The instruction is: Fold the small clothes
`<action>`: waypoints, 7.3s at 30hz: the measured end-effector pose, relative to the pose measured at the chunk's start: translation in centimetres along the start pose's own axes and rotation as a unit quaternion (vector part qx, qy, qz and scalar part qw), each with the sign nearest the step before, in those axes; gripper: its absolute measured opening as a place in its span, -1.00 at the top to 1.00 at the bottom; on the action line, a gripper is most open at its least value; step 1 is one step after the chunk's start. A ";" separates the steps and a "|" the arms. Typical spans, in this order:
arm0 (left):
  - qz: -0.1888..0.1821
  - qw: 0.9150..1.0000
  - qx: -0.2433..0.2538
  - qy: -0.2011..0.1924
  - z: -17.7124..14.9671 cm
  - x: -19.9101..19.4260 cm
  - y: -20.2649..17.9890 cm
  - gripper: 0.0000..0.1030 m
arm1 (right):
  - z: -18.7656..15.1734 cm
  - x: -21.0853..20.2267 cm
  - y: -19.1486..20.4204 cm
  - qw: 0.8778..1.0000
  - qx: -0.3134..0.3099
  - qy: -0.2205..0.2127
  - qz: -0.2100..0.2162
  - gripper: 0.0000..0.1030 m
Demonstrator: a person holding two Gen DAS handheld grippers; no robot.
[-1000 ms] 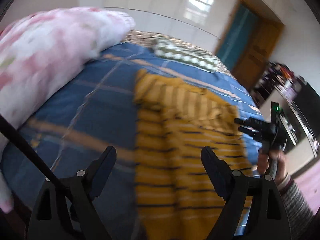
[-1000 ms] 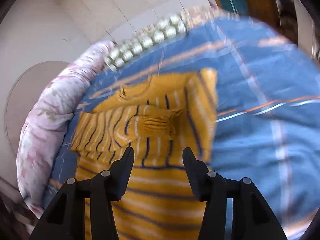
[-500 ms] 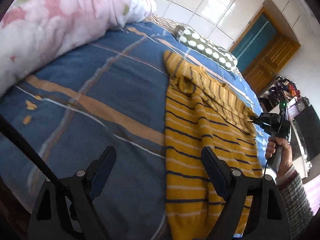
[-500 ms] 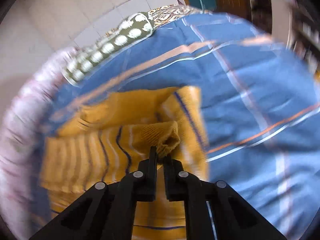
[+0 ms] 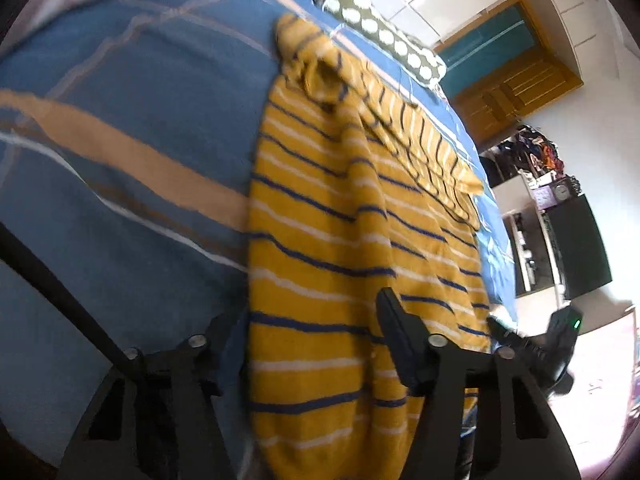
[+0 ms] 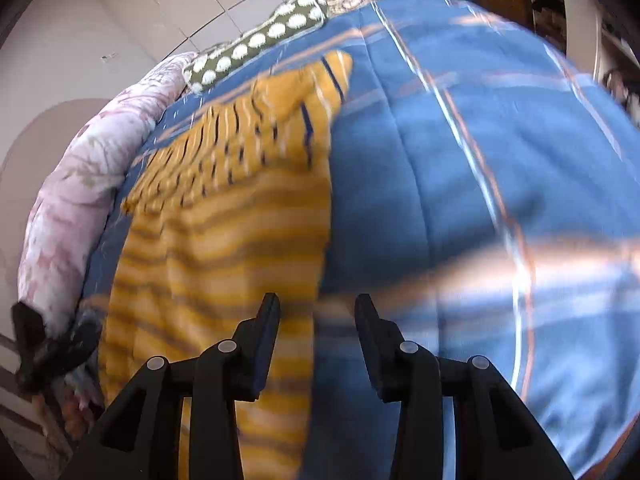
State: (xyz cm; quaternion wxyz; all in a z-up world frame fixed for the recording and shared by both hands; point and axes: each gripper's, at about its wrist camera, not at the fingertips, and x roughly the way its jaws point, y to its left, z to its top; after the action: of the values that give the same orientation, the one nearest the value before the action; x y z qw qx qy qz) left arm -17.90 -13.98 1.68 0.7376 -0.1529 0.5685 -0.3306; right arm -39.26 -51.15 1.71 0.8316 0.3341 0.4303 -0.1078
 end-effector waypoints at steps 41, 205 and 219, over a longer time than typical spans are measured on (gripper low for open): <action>0.029 0.999 -0.005 -0.011 -4.2 -0.1 -1.8 0.72 | -10.1 -1.1 5.5 0.995 -0.077 0.011 0.064 0.38; 0.187 0.970 0.073 -0.133 -6.9 -11.4 -2.8 -0.28 | 9.3 -2.0 15.2 0.987 -0.102 -0.124 -0.030 0.87; 0.152 0.976 0.144 -0.056 -4.4 -2.7 -11.3 -0.30 | 2.6 -1.5 1.8 0.996 -0.019 -0.079 -0.029 0.85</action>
State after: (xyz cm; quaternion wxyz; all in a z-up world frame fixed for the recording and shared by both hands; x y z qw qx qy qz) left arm -25.96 -19.85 9.11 0.8243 0.0254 0.4893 -0.2838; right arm -37.70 -51.66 4.77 0.8658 0.2959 0.3748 -0.1495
